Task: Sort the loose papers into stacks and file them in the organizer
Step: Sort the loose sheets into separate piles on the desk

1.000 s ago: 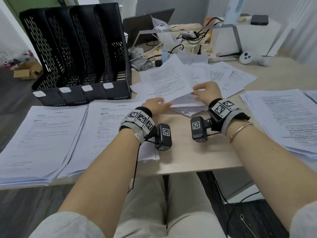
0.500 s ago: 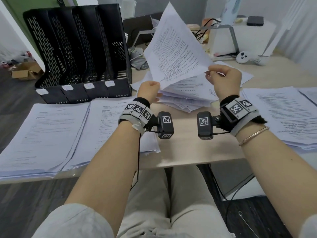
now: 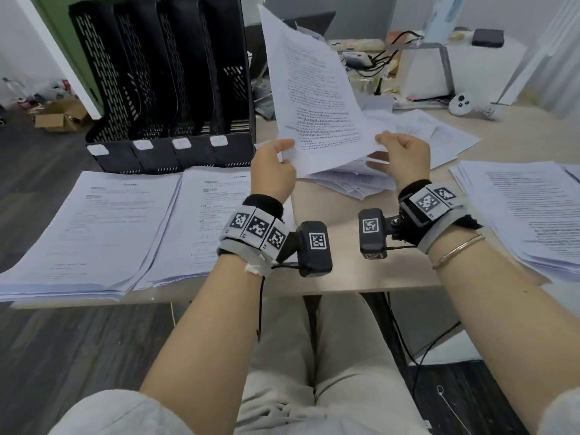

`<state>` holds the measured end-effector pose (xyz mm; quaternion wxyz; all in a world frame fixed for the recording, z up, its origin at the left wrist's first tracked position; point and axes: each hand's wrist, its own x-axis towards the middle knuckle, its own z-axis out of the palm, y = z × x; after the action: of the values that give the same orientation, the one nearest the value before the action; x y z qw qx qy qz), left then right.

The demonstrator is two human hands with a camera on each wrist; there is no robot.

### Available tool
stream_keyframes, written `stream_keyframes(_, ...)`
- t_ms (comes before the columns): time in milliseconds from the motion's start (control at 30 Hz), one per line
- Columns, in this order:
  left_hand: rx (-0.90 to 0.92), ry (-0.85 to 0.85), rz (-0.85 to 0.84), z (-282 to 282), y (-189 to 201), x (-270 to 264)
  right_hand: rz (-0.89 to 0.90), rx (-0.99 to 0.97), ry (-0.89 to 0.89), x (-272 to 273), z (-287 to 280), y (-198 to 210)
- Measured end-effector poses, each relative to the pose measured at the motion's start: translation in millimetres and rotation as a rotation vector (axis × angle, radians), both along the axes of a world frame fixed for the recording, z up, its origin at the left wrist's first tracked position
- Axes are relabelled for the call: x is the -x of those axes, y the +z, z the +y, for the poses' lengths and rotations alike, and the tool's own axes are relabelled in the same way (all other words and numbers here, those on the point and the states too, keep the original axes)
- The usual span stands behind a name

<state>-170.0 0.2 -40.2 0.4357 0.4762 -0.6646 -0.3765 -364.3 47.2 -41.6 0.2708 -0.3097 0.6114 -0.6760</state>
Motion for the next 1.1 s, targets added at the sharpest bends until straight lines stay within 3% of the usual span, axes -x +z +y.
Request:
stream_keyframes(133, 0.036, -0.054, -0.048, 15, -2, -17, 0.275, -0.141, -0.044, -11, -7, -9)
stream_keyframes(267, 0.038, -0.079, -0.113, 20, 4, -38, 0.337, -0.179, -0.021, -31, -17, -9)
stream_keyframes(467, 0.029, 0.002, -0.066, 18, 3, -73, 0.185, -0.170, 0.052, -63, -30, -5)
stream_keyframes(700, 0.023, 0.171, 0.036, 3, 3, -123, 0.143, -0.147, 0.216, -103, -48, 2)
stream_keyframes(867, 0.023, 0.318, 0.130, -12, 4, -167, 0.216, -0.064, 0.333, -131, -55, 15)
stream_keyframes(1100, 0.061, 0.522, 0.329, -22, 0, -218, 0.276, -0.094, 0.407, -148, -65, 9)
